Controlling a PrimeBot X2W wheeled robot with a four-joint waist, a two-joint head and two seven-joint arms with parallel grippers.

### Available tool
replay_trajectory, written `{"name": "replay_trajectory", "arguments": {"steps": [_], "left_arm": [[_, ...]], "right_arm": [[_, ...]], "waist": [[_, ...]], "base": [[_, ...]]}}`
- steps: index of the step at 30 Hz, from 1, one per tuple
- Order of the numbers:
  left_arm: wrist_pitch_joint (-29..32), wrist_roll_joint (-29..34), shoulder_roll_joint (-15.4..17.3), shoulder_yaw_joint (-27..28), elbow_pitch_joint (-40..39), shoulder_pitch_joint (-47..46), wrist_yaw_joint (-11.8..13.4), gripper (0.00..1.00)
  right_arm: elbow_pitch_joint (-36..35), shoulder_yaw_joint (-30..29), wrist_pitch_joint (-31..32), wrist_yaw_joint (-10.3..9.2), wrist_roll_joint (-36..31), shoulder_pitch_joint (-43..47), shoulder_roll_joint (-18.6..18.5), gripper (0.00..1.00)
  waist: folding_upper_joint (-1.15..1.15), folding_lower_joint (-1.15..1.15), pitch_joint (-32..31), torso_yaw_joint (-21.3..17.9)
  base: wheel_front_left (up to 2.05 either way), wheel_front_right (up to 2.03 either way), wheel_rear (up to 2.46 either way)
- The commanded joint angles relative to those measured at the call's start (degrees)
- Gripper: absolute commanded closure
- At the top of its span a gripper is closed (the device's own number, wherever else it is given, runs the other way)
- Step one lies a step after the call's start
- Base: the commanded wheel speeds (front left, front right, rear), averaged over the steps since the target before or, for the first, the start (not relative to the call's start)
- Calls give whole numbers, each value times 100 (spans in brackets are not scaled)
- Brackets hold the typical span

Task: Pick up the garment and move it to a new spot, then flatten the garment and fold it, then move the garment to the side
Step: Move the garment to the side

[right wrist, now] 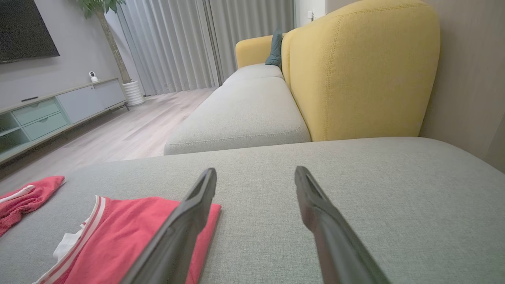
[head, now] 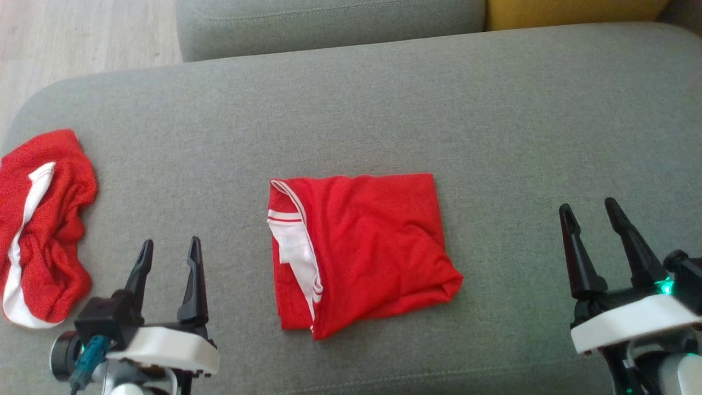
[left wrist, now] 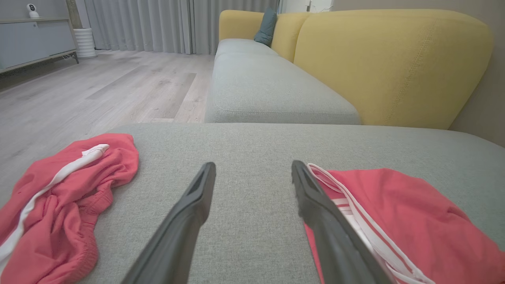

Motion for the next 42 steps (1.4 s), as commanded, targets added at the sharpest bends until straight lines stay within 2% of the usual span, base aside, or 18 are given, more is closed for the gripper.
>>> {"name": "replay_trajectory", "arguments": {"steps": [1,10,17,26,33,34,36,42], "left_arm": [[0,38,126,252,-219,-143,45,0],[-5,53,141,212,-259,-252,55,0],[-149,54,86,173,-252,-585,-39,0],[-351,146,-158,76,-132,-1148,-229,0],[-384,265,-293,126,-37,-1296,-336,0],[-384,286,-309,147,-49,-1305,-351,0],[-385,330,-341,188,-67,-1312,-381,0],[-386,451,-398,303,-96,-1277,-473,0]], "right_arm": [[-182,78,0,-5,-24,-93,-68,0],[-127,18,22,-5,-48,-124,-78,0],[133,58,116,-5,-2,-260,-145,0],[1216,514,167,-5,125,-744,-182,0],[2198,660,340,-5,215,-1020,-63,0],[2302,680,385,-5,222,-1048,-46,2],[2471,694,473,-5,303,-1081,11,100],[2657,808,584,-5,392,-1174,54,100]], "waist": [[0,0,4,4],[0,0,84,156],[0,0,424,587],[0,0,891,1295],[0,0,938,1488],[0,0,940,1493],[0,0,937,1492],[0,0,909,1347]], "base": [[0,0,0],[0,0,0],[0,0,0],[0,0,0],[0,0,0],[0,0,0],[0,0,0],[0,0,0]]}}
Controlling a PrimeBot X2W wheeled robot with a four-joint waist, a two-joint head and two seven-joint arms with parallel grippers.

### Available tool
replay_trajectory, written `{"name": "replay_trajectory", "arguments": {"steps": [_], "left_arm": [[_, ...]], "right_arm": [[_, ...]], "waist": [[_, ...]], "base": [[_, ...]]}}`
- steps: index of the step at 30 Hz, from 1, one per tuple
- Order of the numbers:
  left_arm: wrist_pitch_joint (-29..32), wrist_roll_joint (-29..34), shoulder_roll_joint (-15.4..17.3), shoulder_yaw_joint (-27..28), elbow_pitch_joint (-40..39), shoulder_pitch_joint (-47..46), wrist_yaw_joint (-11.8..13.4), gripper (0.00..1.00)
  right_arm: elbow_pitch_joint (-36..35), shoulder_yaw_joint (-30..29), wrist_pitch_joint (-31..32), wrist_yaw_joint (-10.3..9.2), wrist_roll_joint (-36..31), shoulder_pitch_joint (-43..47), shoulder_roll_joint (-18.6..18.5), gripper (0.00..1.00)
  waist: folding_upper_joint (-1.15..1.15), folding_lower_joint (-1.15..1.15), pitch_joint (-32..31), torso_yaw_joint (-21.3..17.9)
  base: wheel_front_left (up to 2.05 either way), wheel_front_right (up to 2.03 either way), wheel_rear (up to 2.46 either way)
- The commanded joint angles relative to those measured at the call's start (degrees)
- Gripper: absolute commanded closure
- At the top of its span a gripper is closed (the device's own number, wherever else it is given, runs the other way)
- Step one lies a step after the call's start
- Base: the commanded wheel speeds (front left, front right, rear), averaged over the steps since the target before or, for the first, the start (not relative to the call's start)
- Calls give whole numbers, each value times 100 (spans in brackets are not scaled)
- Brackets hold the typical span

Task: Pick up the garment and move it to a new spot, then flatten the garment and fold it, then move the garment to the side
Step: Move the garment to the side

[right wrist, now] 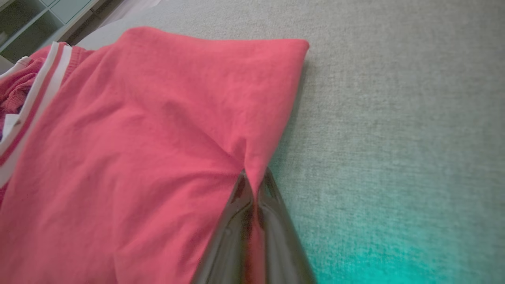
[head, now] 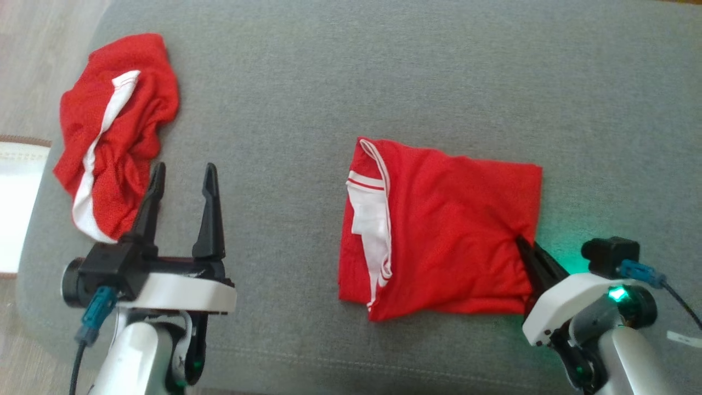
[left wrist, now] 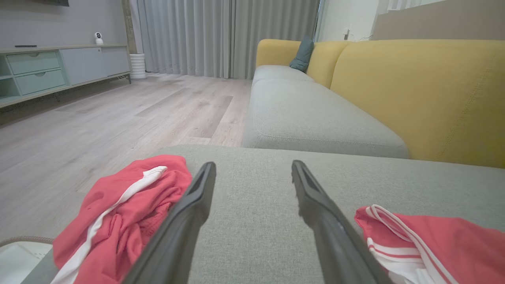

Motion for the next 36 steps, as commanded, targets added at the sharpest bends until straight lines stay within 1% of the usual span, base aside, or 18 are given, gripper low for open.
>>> {"name": "replay_trajectory", "arguments": {"steps": [1,2,8,16,22,25,31,36], "left_arm": [[-70,57,45,260,-195,-201,-19,0],[-70,77,43,270,-193,-193,-38,0],[-70,224,89,314,-226,-164,-132,0],[-63,341,236,242,-279,-249,-247,0],[50,413,340,130,-347,-462,-346,0],[132,463,390,52,-426,-652,-418,0],[253,561,453,-91,-532,-1064,-545,0],[285,618,492,-150,-588,-1313,-596,0]], "right_arm": [[-51,180,36,-5,24,-64,7,100],[-45,208,42,-5,38,-83,2,100],[-189,401,-94,-5,-60,-289,-196,100],[-347,393,-217,-5,-69,-590,-451,100],[-237,272,-358,-5,-21,-1168,-672,100],[-80,117,-433,-5,-3,-1614,-840,100],[343,-408,-635,-5,-19,-2530,-1308,100],[474,-790,-707,-5,-69,-2920,-1637,100]], "waist": [[0,0,-12,-55],[0,0,-20,-98],[0,0,-1,-643],[0,0,105,-1720],[0,0,341,-2334],[0,0,572,-2482],[0,0,1068,-2601],[0,0,1382,-2654]], "base": [[0,0,0],[0,0,0],[0,0,0],[0,0,0],[0,0,0],[0,0,0],[0,0,0],[0,0,0]]}}
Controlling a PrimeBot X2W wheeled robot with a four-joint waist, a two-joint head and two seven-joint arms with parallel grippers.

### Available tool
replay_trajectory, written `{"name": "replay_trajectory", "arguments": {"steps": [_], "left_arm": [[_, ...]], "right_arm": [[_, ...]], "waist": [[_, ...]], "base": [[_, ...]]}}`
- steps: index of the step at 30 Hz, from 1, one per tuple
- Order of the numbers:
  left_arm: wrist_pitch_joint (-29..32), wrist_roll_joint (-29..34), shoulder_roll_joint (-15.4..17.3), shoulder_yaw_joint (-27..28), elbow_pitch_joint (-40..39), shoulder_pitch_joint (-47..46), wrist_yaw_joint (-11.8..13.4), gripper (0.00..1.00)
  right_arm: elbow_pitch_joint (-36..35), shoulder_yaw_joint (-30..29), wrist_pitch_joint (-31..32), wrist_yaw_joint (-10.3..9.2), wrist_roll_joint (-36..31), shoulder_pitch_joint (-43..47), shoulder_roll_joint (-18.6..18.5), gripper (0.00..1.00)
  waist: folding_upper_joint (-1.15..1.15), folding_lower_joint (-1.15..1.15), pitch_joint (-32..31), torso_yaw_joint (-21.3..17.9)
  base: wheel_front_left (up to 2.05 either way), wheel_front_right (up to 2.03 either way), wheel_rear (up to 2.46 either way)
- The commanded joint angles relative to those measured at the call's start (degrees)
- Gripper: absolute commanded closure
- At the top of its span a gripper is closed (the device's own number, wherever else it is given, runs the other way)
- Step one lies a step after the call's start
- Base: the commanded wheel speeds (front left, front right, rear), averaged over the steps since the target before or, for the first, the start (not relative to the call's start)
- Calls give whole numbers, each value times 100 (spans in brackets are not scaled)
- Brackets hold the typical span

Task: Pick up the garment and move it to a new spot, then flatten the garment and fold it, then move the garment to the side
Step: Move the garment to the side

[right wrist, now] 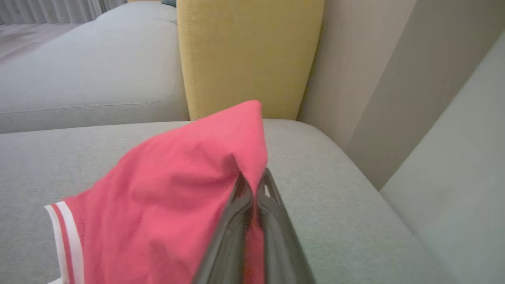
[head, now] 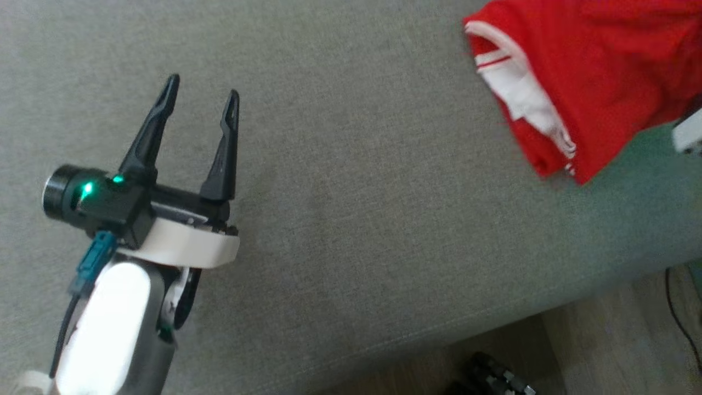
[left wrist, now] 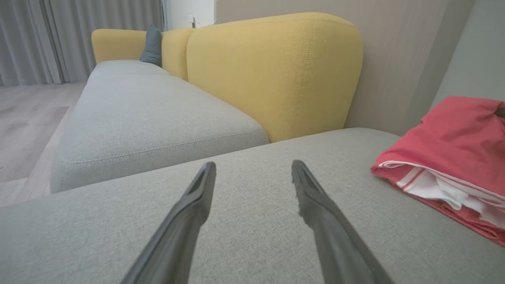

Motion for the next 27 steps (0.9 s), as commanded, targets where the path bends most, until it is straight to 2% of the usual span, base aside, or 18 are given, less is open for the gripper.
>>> {"name": "replay_trajectory", "arguments": {"steps": [1,10,22,23,25,27], "left_arm": [[28,63,128,130,-243,-248,-41,0],[91,149,216,53,-338,-589,-120,0],[152,242,315,-85,-429,-1097,-270,0],[147,240,316,-91,-419,-1122,-276,0],[131,235,311,-107,-391,-1161,-283,0],[110,225,306,-116,-360,-1180,-281,0]], "right_arm": [[-148,-98,-47,-5,-59,-92,-232,100],[-257,-681,-33,-5,-293,-192,-368,100],[83,-1784,-284,-5,-1480,-524,-23,99],[151,-1863,-304,-5,-1570,-553,18,81],[314,-2036,-334,-5,-1720,-612,102,56],[471,-2185,-363,-5,-1868,-654,178,23]], "waist": [[0,-1,233,-82],[0,-1,685,-140],[0,-1,1375,33],[0,-1,1403,54],[0,-1,1436,94],[0,-1,1444,127]], "base": [[0,0,0],[0,0,0],[0,0,0],[0,0,0],[0,0,0],[0,0,0]]}}
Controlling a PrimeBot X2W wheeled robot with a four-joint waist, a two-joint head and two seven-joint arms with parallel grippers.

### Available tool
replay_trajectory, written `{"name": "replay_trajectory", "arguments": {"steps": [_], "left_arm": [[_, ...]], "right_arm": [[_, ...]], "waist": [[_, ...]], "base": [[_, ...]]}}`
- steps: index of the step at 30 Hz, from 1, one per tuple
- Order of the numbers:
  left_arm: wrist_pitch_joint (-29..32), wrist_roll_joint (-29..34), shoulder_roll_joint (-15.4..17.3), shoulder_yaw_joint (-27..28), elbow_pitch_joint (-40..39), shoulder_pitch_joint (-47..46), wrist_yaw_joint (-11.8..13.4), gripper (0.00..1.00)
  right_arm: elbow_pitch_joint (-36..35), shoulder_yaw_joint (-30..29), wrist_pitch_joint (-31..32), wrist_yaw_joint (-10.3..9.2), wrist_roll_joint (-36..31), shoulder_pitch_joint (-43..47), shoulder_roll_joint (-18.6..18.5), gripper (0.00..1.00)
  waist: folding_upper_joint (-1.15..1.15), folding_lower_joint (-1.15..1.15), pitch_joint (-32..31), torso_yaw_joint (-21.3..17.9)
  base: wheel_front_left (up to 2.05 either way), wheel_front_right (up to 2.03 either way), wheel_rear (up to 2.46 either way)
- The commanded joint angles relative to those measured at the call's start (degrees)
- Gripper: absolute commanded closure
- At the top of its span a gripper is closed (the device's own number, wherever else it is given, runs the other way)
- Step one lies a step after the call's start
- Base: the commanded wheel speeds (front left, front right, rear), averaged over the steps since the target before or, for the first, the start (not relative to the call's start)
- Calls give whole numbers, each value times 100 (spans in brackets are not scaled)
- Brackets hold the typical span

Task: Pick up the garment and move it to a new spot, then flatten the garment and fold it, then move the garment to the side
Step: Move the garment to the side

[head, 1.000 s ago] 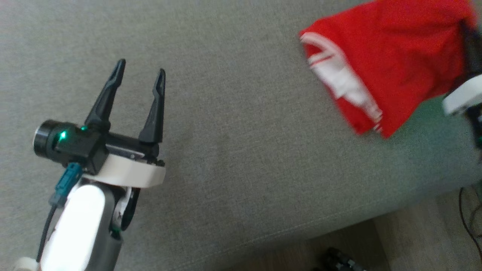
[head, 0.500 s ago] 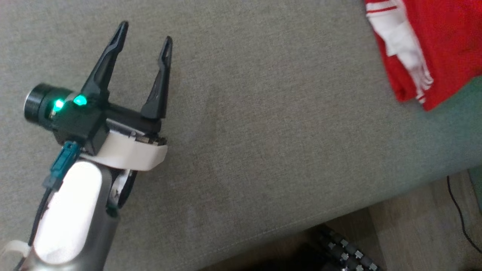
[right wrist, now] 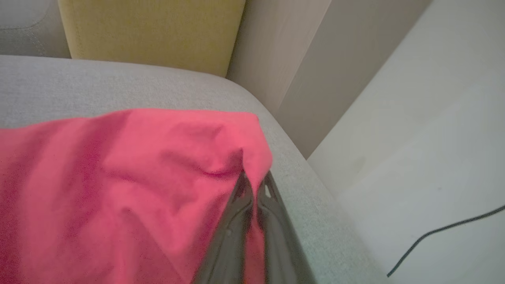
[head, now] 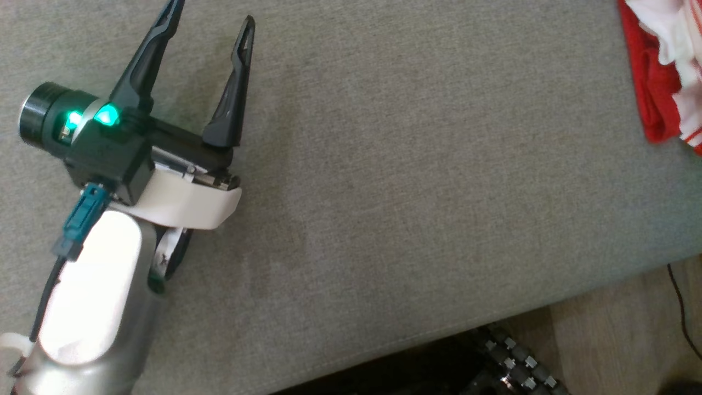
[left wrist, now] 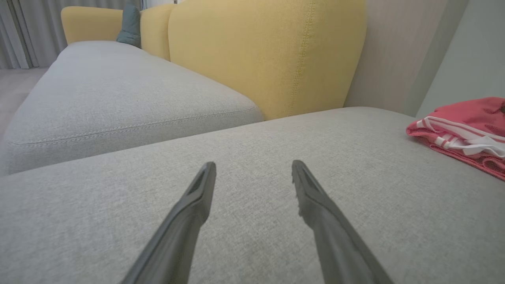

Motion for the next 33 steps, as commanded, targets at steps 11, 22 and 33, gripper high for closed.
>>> {"name": "replay_trajectory", "arguments": {"steps": [11,22,33], "left_arm": [[-223,-149,40,163,123,140,97,0],[-380,-522,-107,448,428,1027,452,0],[-443,-805,-200,849,495,1897,843,0]], "right_arm": [[-183,-287,-658,-5,-287,350,398,0],[-1699,1057,-842,-5,88,1872,1203,0],[-2950,2051,-497,-5,491,3000,1529,0]], "waist": [[0,-1,-510,122],[0,-1,-1600,443],[0,-1,-2467,981]], "base": [[0,0,0],[0,0,0],[0,0,0]]}}
